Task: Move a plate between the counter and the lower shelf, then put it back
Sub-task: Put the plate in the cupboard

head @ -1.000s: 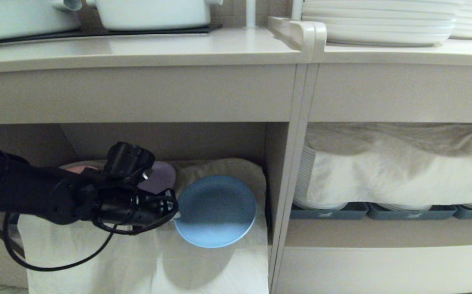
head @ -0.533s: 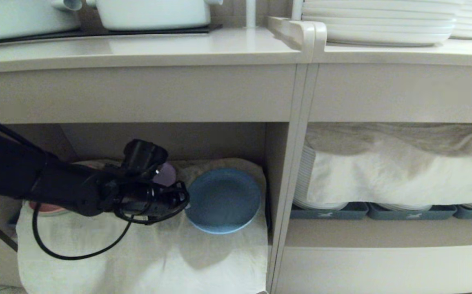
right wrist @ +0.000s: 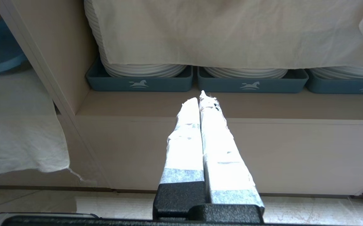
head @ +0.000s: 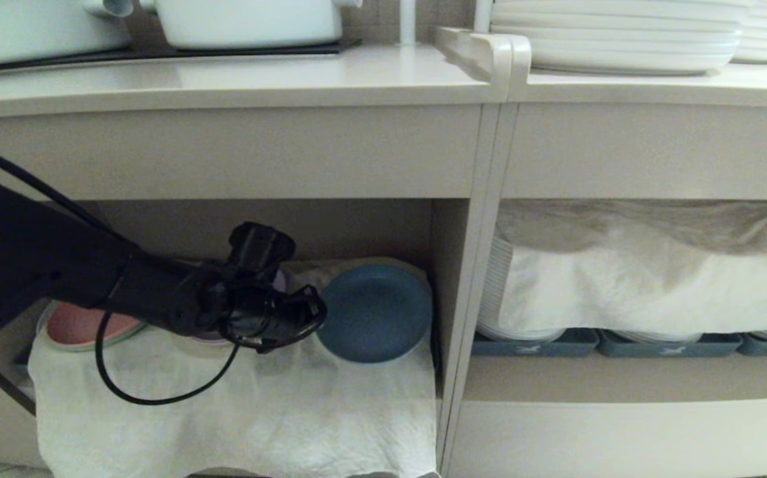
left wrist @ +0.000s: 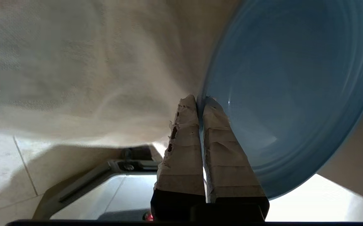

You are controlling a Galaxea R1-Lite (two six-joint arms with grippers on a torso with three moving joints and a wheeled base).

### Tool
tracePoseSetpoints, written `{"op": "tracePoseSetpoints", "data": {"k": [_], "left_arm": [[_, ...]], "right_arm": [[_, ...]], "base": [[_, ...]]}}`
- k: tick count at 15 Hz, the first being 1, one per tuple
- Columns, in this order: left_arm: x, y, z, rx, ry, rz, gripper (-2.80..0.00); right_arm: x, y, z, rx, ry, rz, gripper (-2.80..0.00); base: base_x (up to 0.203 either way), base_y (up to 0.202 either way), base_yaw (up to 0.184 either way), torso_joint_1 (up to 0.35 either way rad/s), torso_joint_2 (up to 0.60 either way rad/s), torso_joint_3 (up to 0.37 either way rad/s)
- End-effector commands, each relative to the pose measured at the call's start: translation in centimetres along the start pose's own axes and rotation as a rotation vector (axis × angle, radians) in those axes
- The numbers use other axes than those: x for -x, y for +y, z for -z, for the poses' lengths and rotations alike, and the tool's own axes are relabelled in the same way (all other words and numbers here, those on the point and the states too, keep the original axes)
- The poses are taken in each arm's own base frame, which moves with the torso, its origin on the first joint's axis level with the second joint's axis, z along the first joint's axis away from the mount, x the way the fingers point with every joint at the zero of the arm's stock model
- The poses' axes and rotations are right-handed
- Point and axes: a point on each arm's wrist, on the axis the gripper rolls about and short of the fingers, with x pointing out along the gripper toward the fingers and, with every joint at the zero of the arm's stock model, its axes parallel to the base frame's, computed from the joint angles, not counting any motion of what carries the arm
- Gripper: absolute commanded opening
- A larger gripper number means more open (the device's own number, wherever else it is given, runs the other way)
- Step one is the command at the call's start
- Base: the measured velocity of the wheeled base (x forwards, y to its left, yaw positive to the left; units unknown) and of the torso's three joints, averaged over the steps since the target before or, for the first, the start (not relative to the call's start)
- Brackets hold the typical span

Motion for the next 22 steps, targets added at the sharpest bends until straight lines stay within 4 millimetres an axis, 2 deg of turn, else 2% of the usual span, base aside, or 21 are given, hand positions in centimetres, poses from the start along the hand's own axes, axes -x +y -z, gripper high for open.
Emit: {"op": "tracePoseSetpoints", "data": {"k": [1,9,22], "left_arm": [[-0.6,0.1,-0.1,0.008,-0.002,-0.011,-2.80],[-1.5,0.0,-0.4,0.007,-0.006,-0.019,-2.80],[-2.8,-0.5,-1.2,0.047,-0.112,-0.007,-2.80]], "right_arm": [[0.0,0.0,0.0,0.000,0.000,0.000,-2.80],[0.0,0.0,0.0,0.000,0.001,0.000,-2.80],[0.0,0.0,0.0,0.000,-0.001,0.000,-2.80]], "base": [[0.000,0.000,0.000,0.000,0.00,0.000],[0.000,0.000,0.000,0.000,0.00,0.000],[0.000,0.000,0.000,0.000,0.00,0.000]]}}
